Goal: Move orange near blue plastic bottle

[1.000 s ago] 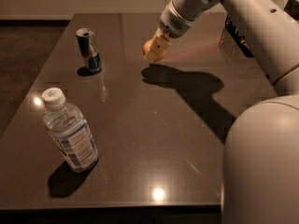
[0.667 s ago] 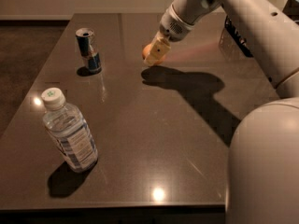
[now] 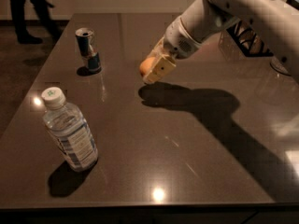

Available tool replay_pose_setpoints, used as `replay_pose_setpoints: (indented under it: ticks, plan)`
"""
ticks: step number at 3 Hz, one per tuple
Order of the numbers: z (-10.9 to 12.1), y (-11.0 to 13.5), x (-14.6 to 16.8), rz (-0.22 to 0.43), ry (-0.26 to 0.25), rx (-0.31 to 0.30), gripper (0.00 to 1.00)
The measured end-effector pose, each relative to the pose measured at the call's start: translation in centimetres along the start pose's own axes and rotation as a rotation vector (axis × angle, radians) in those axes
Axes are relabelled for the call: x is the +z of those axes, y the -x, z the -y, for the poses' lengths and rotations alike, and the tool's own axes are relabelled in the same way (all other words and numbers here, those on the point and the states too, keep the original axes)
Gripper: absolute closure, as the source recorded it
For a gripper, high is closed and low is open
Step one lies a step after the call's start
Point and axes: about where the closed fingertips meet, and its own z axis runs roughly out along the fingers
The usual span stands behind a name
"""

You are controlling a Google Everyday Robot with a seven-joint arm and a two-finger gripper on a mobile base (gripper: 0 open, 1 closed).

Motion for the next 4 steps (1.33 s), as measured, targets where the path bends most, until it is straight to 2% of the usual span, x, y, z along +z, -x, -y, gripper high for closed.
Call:
replay_pose_setpoints:
  ticks: [2,4]
  plan:
    - [-8.8,2.0,0.2,0.081,0.090,-0.151,1.00]
    - [-16.9,3.6,3.7,0.109,0.245,-0.251,1.00]
